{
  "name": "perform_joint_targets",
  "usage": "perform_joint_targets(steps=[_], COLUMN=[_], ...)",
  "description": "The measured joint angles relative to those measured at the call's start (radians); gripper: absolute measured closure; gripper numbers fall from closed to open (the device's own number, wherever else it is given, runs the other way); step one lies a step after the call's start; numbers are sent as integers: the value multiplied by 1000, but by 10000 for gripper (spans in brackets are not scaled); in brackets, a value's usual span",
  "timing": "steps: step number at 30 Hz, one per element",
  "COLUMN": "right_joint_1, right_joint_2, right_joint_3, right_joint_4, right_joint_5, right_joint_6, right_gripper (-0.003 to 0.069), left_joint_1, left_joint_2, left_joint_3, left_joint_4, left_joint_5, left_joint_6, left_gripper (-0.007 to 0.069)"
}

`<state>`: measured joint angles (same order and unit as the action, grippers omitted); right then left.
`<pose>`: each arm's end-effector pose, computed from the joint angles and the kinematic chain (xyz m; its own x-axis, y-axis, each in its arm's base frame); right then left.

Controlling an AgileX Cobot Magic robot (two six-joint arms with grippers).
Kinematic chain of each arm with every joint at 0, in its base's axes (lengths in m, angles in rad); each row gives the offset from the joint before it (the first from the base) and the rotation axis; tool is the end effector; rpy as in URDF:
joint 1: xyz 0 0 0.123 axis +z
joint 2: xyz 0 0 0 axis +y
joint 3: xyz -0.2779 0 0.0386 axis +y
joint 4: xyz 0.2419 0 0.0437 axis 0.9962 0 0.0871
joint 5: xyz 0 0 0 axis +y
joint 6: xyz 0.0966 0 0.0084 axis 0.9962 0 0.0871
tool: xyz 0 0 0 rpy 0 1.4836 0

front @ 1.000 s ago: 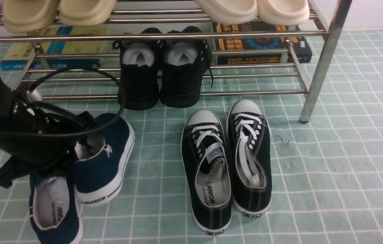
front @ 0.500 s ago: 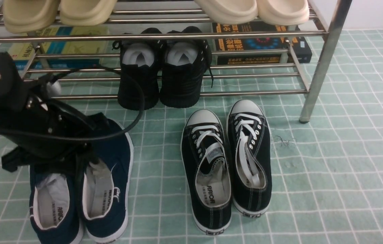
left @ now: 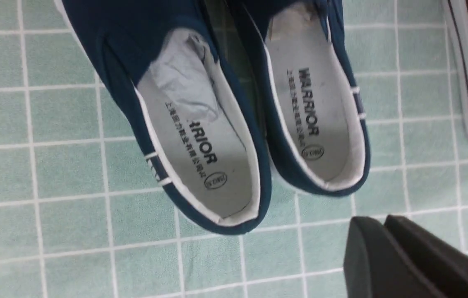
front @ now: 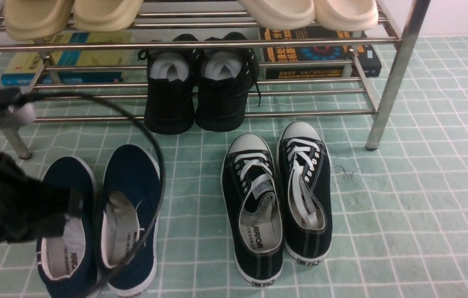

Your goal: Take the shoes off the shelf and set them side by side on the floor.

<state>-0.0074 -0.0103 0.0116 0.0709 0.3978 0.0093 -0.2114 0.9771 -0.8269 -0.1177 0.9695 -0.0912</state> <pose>0.0560 0.0022 0.1724 -0.3066 0.0769 -0.9487 0.0042 0.9968 0.0794 0.1662 -0.0453 0.2992 -0.8679 0.0261 -0.4960 0.1226 0.9790 -0.1630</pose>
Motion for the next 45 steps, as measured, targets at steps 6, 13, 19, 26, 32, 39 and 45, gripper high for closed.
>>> perform_joint_targets(steps=[6,13,19,26,32,39,45], right_joint_1=[0,0,0,0,0,0,0], right_joint_2=[0,0,0,0,0,0,0], right_joint_3=[0,0,0,0,0,0,0], right_joint_4=[0,0,0,0,0,0,0], right_joint_5=[0,0,0,0,0,0,0], right_joint_6=[0,0,0,0,0,0,0], right_gripper=[421,421,421,421,421,421,421], left_joint_1=[-1,-1,-1,-1,-1,-1,-1], left_joint_2=[-217,-369,-386,-386,-386,-441,-675], left_joint_3=[342,506,511,511,511,566,747], left_joint_4=[-129,-202,-208,-210,-202,-132,72], left_joint_5=[-369,-644,-670,-670,-670,-673,-700], left_joint_6=[33,35,37,37,37,37,-33], left_gripper=[623,623,620,613,606,604,597])
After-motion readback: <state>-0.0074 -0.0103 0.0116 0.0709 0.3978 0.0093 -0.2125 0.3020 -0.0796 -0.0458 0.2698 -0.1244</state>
